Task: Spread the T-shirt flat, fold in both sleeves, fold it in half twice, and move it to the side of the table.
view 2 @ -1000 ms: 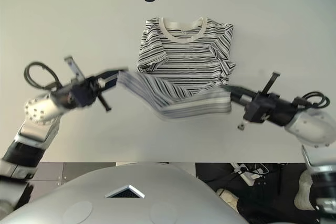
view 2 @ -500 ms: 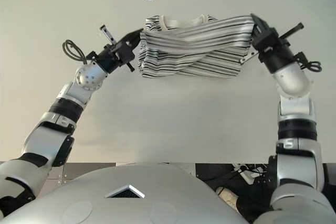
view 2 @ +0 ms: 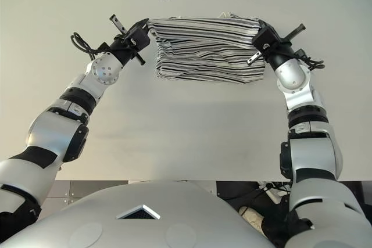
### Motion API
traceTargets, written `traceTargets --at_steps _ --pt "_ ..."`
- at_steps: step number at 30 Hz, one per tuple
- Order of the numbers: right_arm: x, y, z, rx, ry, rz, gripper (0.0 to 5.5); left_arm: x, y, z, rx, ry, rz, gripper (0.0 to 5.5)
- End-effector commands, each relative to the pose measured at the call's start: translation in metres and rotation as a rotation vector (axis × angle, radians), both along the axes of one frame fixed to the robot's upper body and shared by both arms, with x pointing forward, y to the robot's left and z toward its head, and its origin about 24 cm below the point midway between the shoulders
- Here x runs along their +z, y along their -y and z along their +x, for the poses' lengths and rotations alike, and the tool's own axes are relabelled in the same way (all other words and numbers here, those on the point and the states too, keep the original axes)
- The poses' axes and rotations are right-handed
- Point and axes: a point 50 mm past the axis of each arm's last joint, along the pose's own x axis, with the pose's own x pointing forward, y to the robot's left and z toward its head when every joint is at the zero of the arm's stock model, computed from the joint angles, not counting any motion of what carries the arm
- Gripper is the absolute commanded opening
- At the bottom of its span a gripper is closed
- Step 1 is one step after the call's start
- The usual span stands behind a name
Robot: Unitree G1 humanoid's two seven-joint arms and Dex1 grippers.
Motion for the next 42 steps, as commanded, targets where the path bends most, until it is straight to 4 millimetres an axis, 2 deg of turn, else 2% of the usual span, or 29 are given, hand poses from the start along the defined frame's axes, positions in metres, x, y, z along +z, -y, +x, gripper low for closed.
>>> traceTargets --at_steps 1,7,13,16,21,25,28,30,36,40,42 --pt "0.003 -0.002 0.009 -0.031 0.004 -0.02 0.41 0.004 0.011 0.007 0.001 -0.026 0.041 0.96" --pt "0.004 0.002 0.014 -0.086 0.0 -0.02 1.31 0.013 0.024 0.016 0.052 -0.032 -0.007 1.8" --pt "0.021 -0.001 0.033 -0.145 -0.047 0.098 1.31 0.029 0.03 0.027 0.109 -0.053 -0.146 2.68" --pt "0.026 -0.002 0.04 -0.182 -0.091 0.175 1.31 0.031 0.029 0.031 0.152 -0.088 -0.161 3.09" --pt "0.027 -0.006 0.047 -0.236 -0.155 0.274 1.31 0.034 0.02 0.038 0.246 -0.121 -0.163 3.82" --pt "0.018 -0.016 0.05 -0.295 -0.244 0.425 1.31 0.034 0.01 0.042 0.345 -0.148 -0.154 4.42" --pt "0.016 -0.028 0.052 -0.286 -0.301 0.601 1.31 0.031 0.004 0.04 0.37 -0.183 -0.269 4.84" --pt "0.018 -0.028 0.053 -0.287 -0.315 0.711 1.31 0.029 0.003 0.037 0.357 -0.205 -0.407 5.14" --pt "0.034 -0.017 0.058 -0.315 -0.258 0.875 1.31 0.005 0.008 0.0 0.141 -0.188 -0.681 5.14" --pt "0.035 -0.002 0.057 -0.438 -0.227 0.926 1.31 -0.022 0.012 -0.036 0.059 -0.199 -0.741 5.14" --pt "0.032 0.005 0.055 -0.533 -0.228 0.991 1.31 -0.035 0.01 -0.051 0.075 -0.226 -0.775 5.14"
